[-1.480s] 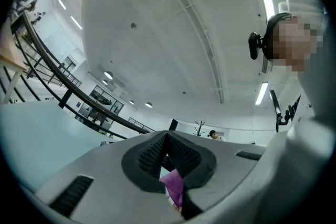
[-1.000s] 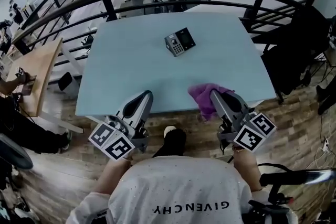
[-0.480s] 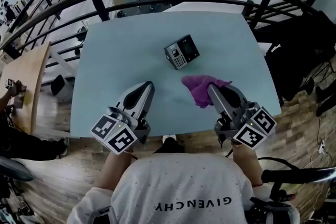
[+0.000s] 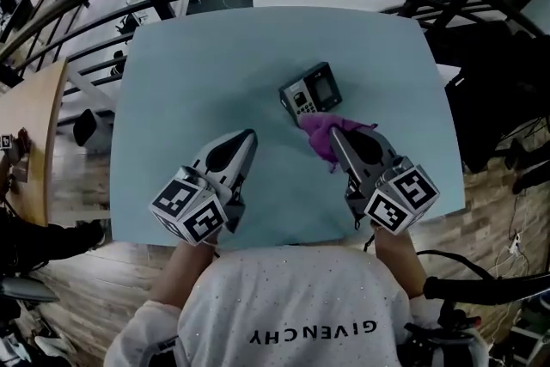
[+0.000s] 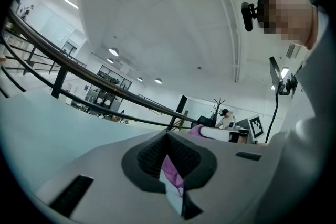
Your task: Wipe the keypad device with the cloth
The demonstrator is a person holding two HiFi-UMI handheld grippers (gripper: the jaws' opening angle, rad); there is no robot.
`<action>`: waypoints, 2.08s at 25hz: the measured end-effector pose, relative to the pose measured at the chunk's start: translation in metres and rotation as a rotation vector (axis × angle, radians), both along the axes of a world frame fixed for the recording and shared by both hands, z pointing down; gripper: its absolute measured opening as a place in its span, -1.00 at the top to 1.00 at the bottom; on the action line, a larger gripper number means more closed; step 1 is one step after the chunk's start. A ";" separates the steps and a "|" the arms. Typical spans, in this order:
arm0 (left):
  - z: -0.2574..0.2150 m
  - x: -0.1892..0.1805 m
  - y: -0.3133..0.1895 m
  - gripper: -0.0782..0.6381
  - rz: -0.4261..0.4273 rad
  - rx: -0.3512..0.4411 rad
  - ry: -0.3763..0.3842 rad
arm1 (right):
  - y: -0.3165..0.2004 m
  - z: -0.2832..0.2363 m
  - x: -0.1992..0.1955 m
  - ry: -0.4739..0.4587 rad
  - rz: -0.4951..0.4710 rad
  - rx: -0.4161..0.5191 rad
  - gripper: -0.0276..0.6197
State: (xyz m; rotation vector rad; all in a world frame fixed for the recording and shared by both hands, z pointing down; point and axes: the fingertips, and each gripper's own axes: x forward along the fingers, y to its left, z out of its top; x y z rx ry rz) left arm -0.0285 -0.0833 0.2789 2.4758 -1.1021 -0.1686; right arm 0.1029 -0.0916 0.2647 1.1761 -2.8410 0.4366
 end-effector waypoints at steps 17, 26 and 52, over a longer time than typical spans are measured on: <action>0.071 -0.006 -0.092 0.77 -0.008 -0.115 0.047 | -0.112 0.095 -0.039 0.218 -0.053 -0.091 0.84; 0.097 0.006 -0.088 0.77 -0.052 -0.167 0.136 | -0.118 0.137 -0.069 0.253 -0.175 -0.100 0.84; 0.087 0.030 -0.001 0.77 -0.426 -0.238 0.039 | -0.195 0.167 0.041 0.123 -0.109 -0.155 0.84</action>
